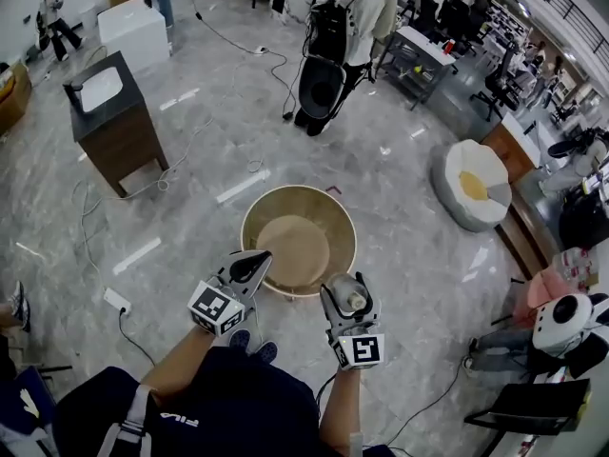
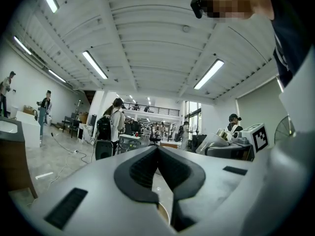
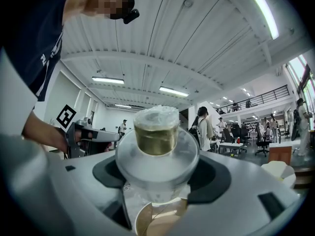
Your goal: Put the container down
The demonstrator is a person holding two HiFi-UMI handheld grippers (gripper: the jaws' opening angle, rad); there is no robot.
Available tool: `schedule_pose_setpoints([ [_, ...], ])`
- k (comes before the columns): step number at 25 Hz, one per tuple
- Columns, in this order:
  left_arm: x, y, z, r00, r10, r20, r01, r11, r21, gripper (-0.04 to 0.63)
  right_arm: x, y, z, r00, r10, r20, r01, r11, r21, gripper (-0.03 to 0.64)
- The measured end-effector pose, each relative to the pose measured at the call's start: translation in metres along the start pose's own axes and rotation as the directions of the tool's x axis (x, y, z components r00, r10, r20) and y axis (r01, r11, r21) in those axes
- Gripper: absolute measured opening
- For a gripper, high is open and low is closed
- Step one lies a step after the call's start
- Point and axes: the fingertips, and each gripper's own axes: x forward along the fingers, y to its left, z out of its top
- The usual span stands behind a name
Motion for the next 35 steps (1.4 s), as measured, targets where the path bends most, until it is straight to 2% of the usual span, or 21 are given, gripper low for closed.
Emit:
schedule_pose_setpoints([
  [10, -0.028, -0.011, -0.019, 0.996, 0.073, -0.053, -0.073, 0.997, -0.007, 0.025, -0.014, 0.002, -0.019, 1.000, 0.027, 0.002, -0.027, 0.997, 0.065, 0.344],
  [14, -0.016, -0.001, -0.016, 0.995, 0.084, -0.047, -0.084, 0.996, -0.007, 0.025, -0.004, -0.005, -0.021, 0.999, 0.035, -0.001, -0.034, 0.997, 0.064, 0.344],
  [21, 0.025, 0.041, 0.007, 0.997, 0.081, -0.008, -0.080, 0.996, 0.030, 0.025, 0.029, -0.032, -0.013, 1.000, -0.005, -0.008, 0.006, 0.999, 0.045, 0.344],
  [31, 0.113, 0.122, 0.034, 0.999, -0.007, 0.036, 0.006, 0.999, 0.038, 0.025, 0.126, -0.076, 0.002, 0.997, -0.072, 0.003, 0.071, 0.997, 0.015, 0.344],
  [35, 0.138, 0.140, 0.042, 0.998, -0.058, 0.039, 0.056, 0.997, 0.045, 0.025, 0.152, -0.090, 0.006, 0.994, -0.111, 0.005, 0.111, 0.994, 0.018, 0.344],
])
